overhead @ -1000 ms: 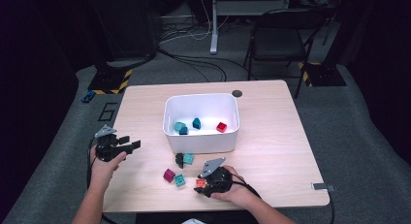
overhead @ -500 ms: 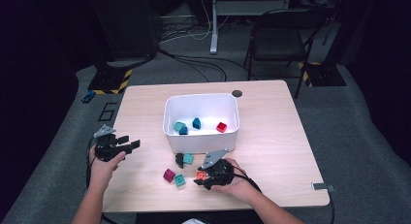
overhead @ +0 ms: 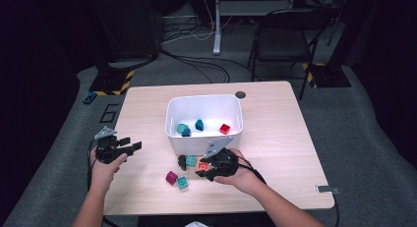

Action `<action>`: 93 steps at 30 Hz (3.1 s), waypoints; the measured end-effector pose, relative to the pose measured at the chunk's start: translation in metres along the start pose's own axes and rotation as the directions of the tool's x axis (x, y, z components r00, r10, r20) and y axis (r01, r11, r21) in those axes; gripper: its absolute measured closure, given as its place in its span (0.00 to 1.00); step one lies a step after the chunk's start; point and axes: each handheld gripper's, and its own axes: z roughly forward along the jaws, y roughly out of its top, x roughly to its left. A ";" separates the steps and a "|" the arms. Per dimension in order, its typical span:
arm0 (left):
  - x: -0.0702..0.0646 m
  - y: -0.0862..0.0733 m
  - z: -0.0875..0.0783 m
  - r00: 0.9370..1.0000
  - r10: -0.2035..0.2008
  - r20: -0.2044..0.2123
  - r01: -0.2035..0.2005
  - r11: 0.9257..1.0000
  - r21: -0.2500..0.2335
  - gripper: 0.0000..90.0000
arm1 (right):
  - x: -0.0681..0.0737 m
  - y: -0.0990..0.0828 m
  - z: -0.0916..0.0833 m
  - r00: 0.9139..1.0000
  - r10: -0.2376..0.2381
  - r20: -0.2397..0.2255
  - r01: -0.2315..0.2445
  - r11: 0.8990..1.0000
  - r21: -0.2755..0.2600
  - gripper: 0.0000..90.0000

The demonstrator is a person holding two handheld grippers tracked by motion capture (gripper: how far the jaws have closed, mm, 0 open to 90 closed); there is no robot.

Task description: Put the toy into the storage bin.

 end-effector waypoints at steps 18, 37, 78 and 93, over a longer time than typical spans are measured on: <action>0.000 0.001 -0.001 1.000 -0.005 0.005 0.005 1.000 0.001 0.40 | -0.021 0.042 -0.040 0.998 0.056 0.030 -0.055 0.998 -0.036 0.58; 0.000 0.001 0.000 1.000 -0.002 0.008 0.002 1.000 0.003 0.40 | -0.063 0.084 -0.058 0.990 0.100 0.094 -0.091 0.991 -0.094 0.58; 0.002 0.000 -0.005 1.000 -0.015 0.010 0.015 1.000 -0.027 0.41 | -0.139 0.123 0.046 0.977 0.121 0.177 -0.126 0.992 0.017 0.58; 0.001 0.000 -0.004 1.000 -0.006 0.016 0.006 1.000 -0.015 0.41 | -0.142 0.120 0.050 0.969 0.108 0.223 -0.122 0.991 0.052 0.53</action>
